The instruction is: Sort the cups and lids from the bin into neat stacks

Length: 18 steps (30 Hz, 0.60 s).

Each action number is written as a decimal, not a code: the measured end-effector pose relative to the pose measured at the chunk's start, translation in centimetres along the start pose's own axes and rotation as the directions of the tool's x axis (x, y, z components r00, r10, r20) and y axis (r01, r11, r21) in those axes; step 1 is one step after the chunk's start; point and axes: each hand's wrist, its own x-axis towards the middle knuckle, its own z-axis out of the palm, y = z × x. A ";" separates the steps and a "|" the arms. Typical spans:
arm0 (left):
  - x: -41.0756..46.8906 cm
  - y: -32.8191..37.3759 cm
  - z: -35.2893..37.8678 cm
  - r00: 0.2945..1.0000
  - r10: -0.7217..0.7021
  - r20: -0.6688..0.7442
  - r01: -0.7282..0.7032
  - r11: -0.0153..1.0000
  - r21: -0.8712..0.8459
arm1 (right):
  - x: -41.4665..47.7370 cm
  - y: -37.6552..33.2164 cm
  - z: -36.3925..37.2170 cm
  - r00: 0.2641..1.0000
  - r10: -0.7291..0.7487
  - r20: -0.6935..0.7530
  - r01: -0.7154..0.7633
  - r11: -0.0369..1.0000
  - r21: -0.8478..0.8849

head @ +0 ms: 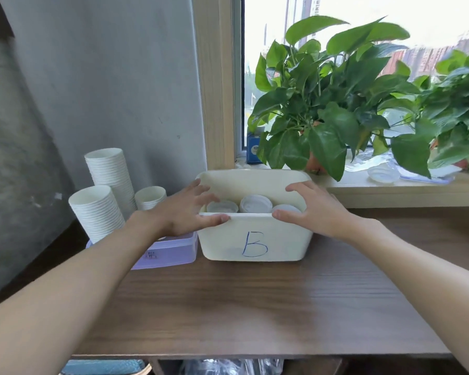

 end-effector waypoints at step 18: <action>0.2 0.0 -1.2 0.999 0.002 -0.045 -0.009 0.987 -0.158 | 2.1 -0.6 -0.3 0.999 0.019 -0.026 -0.021 0.998 -0.064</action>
